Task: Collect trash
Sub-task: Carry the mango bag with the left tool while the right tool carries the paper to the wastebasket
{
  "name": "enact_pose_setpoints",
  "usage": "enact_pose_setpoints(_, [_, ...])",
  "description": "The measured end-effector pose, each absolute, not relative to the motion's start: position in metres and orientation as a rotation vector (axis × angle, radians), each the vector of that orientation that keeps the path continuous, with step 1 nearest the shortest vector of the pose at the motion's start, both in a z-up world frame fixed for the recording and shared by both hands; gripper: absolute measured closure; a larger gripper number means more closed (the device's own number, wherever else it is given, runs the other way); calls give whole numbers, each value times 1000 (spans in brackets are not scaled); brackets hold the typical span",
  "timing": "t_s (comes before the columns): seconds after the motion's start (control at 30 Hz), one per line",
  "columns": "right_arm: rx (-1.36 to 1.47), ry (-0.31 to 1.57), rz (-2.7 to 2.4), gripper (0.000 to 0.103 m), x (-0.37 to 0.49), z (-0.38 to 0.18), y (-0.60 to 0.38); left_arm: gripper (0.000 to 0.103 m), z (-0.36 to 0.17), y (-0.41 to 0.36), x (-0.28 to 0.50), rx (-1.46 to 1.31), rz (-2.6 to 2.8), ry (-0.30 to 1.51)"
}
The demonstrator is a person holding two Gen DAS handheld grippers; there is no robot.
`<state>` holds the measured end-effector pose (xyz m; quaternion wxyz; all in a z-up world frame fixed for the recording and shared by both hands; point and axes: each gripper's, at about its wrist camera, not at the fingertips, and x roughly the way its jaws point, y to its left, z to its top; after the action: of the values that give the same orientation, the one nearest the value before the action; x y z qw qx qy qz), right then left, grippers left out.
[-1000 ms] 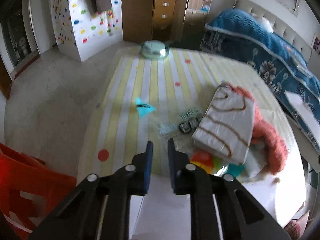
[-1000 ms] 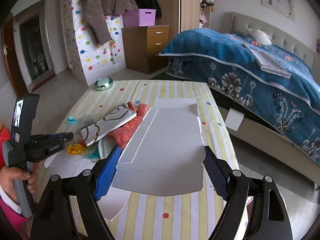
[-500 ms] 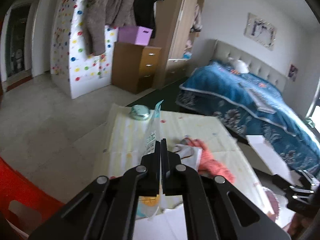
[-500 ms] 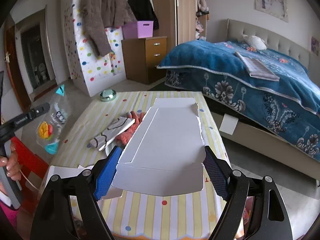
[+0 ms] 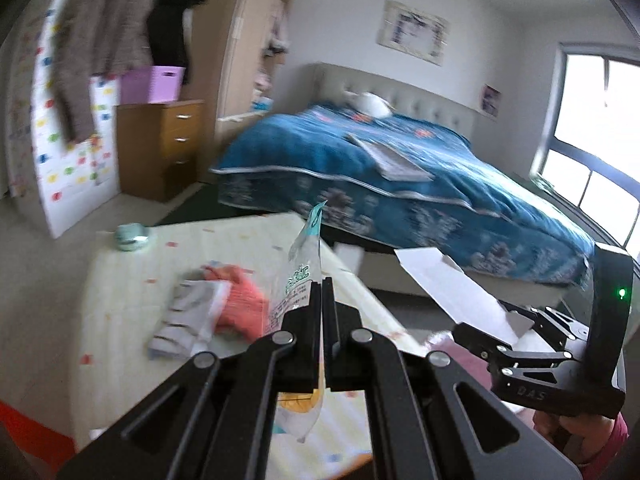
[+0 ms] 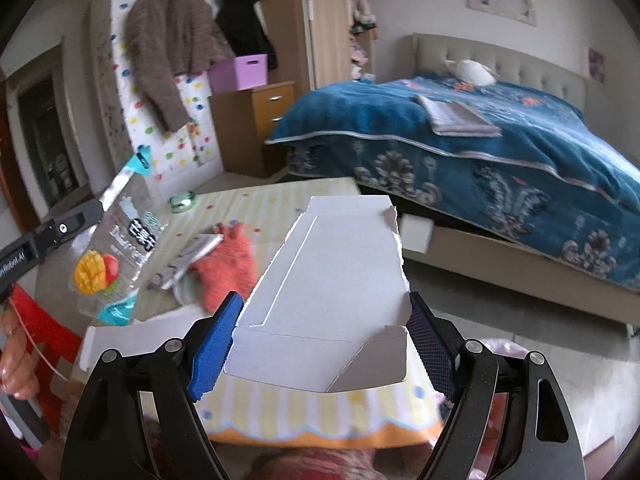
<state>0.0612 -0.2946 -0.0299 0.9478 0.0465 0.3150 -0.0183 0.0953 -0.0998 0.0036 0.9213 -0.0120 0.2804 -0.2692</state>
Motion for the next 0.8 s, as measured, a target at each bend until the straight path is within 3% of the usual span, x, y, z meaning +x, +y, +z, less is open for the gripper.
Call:
enact_pose_setpoints(0.5, [209,707,-325,22,-11,-70,-426,103,-43,-302,58,131,-936,640])
enact_pose_setpoints(0.8, [234,752,-385,22,-28,-98,-477,103,-67,-371,60,133,-1052,700])
